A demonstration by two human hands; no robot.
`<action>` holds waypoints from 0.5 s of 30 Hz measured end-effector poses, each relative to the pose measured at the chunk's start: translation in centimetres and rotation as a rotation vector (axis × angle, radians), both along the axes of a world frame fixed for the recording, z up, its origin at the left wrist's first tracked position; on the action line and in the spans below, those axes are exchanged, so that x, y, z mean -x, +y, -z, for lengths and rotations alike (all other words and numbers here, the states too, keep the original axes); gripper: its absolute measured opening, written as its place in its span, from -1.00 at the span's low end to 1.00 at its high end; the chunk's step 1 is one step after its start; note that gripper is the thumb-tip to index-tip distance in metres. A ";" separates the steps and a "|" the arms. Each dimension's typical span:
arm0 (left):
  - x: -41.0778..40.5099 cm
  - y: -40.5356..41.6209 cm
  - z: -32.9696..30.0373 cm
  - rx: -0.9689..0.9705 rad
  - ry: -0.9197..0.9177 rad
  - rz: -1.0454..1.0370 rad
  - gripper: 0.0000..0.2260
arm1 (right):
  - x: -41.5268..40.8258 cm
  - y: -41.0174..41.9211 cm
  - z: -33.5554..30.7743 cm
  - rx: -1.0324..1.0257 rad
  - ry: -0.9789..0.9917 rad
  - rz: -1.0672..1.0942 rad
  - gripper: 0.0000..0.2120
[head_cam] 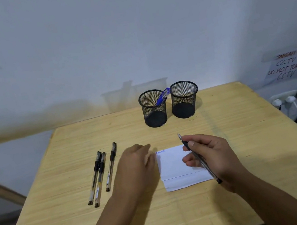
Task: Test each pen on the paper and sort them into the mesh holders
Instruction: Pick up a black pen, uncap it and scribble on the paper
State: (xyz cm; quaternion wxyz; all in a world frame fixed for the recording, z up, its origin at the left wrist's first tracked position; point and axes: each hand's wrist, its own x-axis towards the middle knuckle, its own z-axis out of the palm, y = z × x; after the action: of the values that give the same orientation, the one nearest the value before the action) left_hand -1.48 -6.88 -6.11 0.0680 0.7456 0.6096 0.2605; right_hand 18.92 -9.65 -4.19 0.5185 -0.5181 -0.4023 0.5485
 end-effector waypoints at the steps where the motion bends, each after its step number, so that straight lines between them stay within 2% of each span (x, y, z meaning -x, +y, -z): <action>1: -0.3 -0.9 0.2 -0.005 0.004 0.023 -0.81 | 0.0 0.2 -0.1 -0.010 0.001 0.004 -0.78; 4: -0.8 -2.1 1.2 0.051 0.023 0.086 -0.67 | 0.2 1.0 -0.4 -0.022 0.039 0.009 -0.75; 9: -0.7 -2.6 2.6 0.087 0.181 0.143 -0.40 | 0.1 1.9 -0.2 0.055 0.325 -0.055 -0.68; 11: -0.8 -2.7 2.9 0.099 0.192 0.155 -0.38 | 0.2 2.2 0.2 -0.005 0.241 -0.057 -0.70; 15: -0.7 -2.7 3.5 0.139 0.210 0.136 -0.35 | 0.9 2.9 0.8 -0.104 -0.156 0.040 -0.79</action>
State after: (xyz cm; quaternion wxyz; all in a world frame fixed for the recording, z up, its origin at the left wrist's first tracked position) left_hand -0.77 -9.62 -9.58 0.0729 0.8018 0.5780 0.1328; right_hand 18.01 -6.77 -4.96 0.5228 -0.5396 -0.4588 0.4744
